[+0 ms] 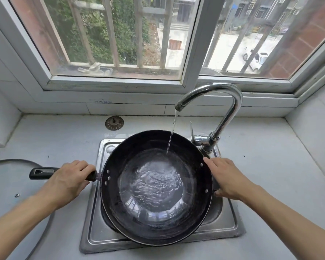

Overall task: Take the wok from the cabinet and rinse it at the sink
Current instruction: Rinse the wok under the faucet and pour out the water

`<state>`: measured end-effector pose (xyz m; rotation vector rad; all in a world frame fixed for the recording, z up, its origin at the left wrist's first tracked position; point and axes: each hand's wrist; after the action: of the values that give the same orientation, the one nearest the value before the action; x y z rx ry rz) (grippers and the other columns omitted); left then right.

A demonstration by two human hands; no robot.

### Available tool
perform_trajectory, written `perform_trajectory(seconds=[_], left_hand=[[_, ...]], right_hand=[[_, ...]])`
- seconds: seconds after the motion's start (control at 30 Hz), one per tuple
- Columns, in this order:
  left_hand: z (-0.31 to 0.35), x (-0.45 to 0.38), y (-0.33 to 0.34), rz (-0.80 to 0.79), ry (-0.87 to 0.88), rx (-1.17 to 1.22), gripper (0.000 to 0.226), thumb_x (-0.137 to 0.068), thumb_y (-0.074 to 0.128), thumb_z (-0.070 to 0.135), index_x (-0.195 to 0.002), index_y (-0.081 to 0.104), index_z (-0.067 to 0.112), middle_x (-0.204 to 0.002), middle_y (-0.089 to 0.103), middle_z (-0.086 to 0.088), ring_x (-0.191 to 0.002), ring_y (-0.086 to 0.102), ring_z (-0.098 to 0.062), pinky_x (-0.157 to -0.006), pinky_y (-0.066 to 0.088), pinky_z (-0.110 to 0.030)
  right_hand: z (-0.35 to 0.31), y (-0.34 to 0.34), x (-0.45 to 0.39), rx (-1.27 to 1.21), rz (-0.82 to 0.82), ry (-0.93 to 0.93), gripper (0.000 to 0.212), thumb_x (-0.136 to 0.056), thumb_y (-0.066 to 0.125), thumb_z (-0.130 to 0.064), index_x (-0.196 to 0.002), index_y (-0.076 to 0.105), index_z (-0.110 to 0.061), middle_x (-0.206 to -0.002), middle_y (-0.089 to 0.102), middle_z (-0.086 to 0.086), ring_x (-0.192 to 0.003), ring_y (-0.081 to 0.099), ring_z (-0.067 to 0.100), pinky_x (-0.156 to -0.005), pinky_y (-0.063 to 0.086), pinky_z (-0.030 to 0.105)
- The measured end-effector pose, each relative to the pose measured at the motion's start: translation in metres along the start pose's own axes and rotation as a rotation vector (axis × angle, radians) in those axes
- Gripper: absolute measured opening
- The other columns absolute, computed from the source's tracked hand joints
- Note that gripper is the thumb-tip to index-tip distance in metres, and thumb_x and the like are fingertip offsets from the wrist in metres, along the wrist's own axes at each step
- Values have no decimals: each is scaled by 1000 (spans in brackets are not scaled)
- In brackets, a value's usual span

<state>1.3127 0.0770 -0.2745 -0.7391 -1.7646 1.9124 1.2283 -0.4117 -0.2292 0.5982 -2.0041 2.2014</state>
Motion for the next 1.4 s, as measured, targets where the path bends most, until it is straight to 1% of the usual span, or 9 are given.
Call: perform_trajectory(seconds=[0.23, 0.33, 0.4, 0.57, 0.67, 0.87, 1.07, 1.27, 1.4], left_hand=[[8, 3, 0, 21, -12, -33, 38, -62, 84, 10, -91, 62, 18, -79, 58, 1, -65, 55, -26, -51, 44, -39], [7, 12, 3, 26, 49, -50, 17, -77, 60, 23, -94, 58, 23, -80, 58, 2, -66, 53, -25, -52, 42, -37], [7, 16, 5, 27, 50, -38, 20, -79, 46, 30, -95, 56, 24, -81, 58, 4, -68, 53, -25, -53, 41, -36], [6, 16, 1, 3, 12, 18, 25, -72, 69, 22, -96, 61, 24, -83, 58, 6, -69, 56, -24, -56, 44, -35], [8, 17, 3, -9, -11, 48, 22, -75, 61, 28, -97, 55, 29, -81, 58, 8, -69, 56, -20, -56, 44, -33], [11, 18, 4, -104, -124, 77, 38, -65, 83, 20, -92, 58, 29, -80, 56, 10, -71, 56, -19, -57, 46, -33], [17, 19, -2, -164, -171, 67, 45, -58, 84, 21, -92, 58, 32, -82, 55, 12, -71, 56, -17, -57, 47, -32], [18, 19, 1, -180, -185, 84, 49, -54, 86, 23, -92, 57, 33, -82, 55, 14, -68, 55, -15, -56, 41, -28], [19, 20, 4, -175, -209, 120, 48, -55, 84, 25, -93, 56, 33, -83, 54, 15, -70, 55, -15, -57, 45, -30]], right_hand=[[7, 0, -4, -35, -21, 0, 122, -58, 84, -41, -154, 14, -16, -138, 44, -2, -124, 43, 20, -105, 40, 29], [10, -3, -5, -59, -60, 7, 124, -56, 86, -41, -155, 14, -19, -141, 43, -4, -127, 42, 20, -105, 41, 30], [7, -5, -4, -66, -73, 16, 124, -57, 87, -38, -154, 14, -19, -140, 43, -2, -126, 41, 22, -104, 41, 30], [2, -12, -2, -39, -100, 18, 123, -60, 88, -41, -154, 11, -20, -146, 37, 0, -131, 37, 22, -110, 33, 30], [1, -21, -2, -24, -105, 17, 126, -58, 88, -44, -155, 11, -19, -154, 28, 1, -138, 32, 23, -114, 30, 30], [-10, -31, 0, 14, -128, 56, 120, -58, 88, -44, -152, 18, -18, -154, 28, 5, -137, 32, 27, -112, 32, 33], [-12, -49, -11, -126, -152, 19, 94, -82, 65, -23, -155, 7, -36, -163, -6, 3, -150, 4, 27, -121, 18, 38], [-27, -58, -47, -224, 151, 117, 75, -92, 57, -48, -154, 19, -31, -160, 16, 10, -144, 24, 27, -117, 28, 39], [-32, -55, -78, -215, 177, 176, 72, -94, 51, -53, -154, 20, -27, -158, 20, 17, -144, 23, 32, -116, 26, 39]])
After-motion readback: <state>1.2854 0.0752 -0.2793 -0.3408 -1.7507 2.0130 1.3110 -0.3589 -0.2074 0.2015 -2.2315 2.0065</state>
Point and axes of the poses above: each hand's wrist, its own x-axis away from the middle knuckle, its own y-axis out of the palm, z = x × y
